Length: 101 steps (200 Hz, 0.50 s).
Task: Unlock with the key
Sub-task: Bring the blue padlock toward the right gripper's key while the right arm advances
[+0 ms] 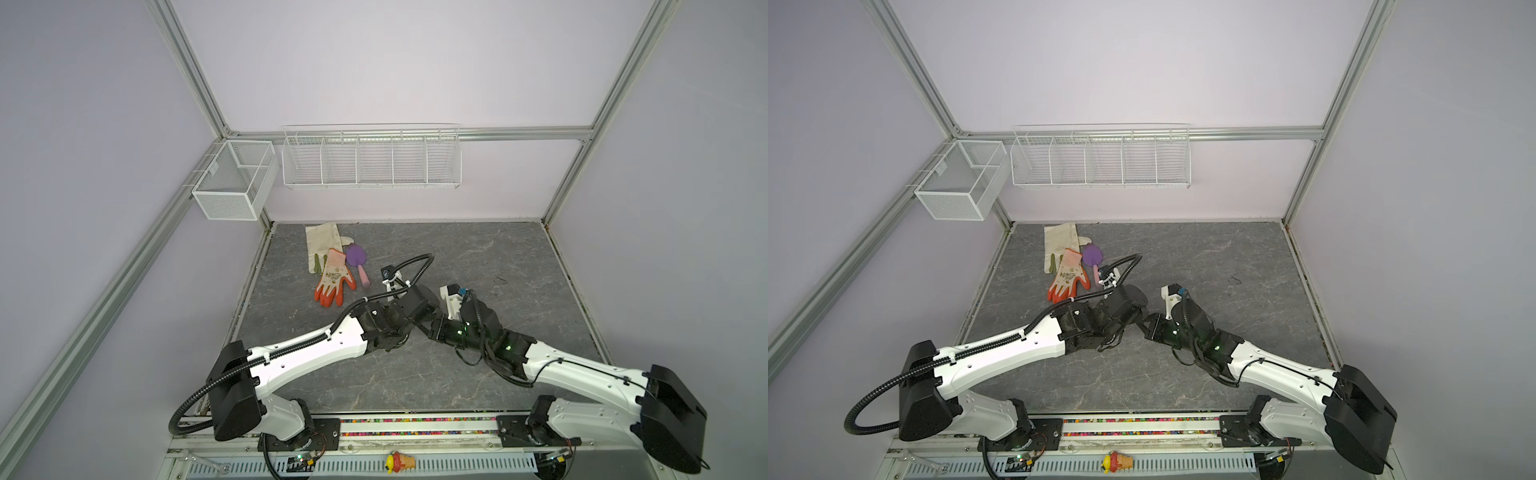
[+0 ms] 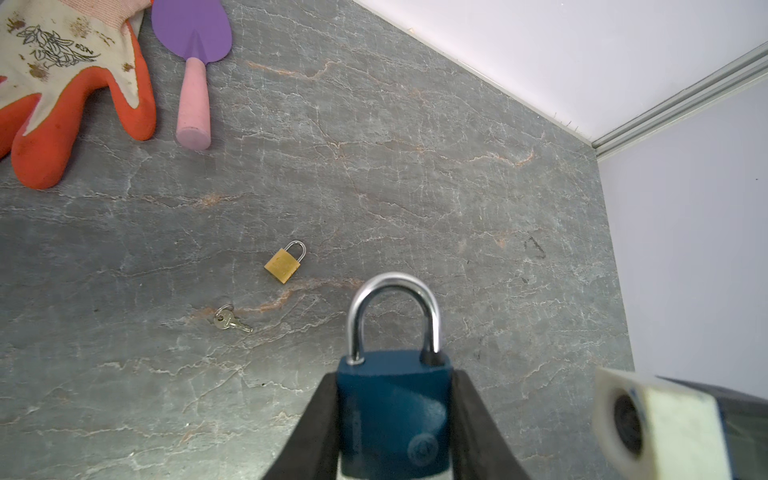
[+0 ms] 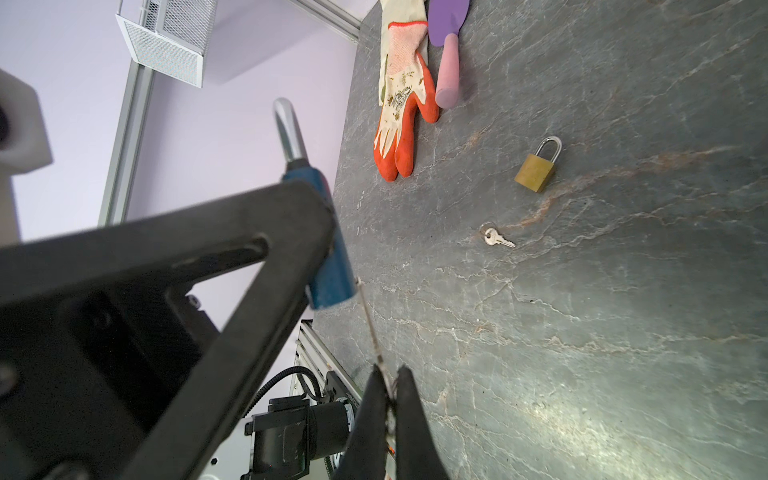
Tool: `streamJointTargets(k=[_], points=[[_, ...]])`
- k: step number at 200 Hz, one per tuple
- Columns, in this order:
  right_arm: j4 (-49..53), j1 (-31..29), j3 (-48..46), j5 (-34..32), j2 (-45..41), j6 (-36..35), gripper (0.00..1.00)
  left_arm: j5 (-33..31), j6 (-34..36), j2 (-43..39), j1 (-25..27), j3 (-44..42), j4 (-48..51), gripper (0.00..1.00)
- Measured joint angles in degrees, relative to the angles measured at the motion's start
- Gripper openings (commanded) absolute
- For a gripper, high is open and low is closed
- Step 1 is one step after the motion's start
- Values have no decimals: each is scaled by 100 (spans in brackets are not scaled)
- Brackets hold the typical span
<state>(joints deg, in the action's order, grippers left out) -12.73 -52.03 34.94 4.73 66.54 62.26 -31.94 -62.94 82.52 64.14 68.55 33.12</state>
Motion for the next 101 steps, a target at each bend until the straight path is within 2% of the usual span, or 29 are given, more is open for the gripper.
streamJointTargets(k=[54,101], points=[[15,-96,70,214,-11,-142,6,-92,24,9,0,46,70,0],[238,-96,153,81,-72,-192,6,-101,20,20,0,48,149,0]])
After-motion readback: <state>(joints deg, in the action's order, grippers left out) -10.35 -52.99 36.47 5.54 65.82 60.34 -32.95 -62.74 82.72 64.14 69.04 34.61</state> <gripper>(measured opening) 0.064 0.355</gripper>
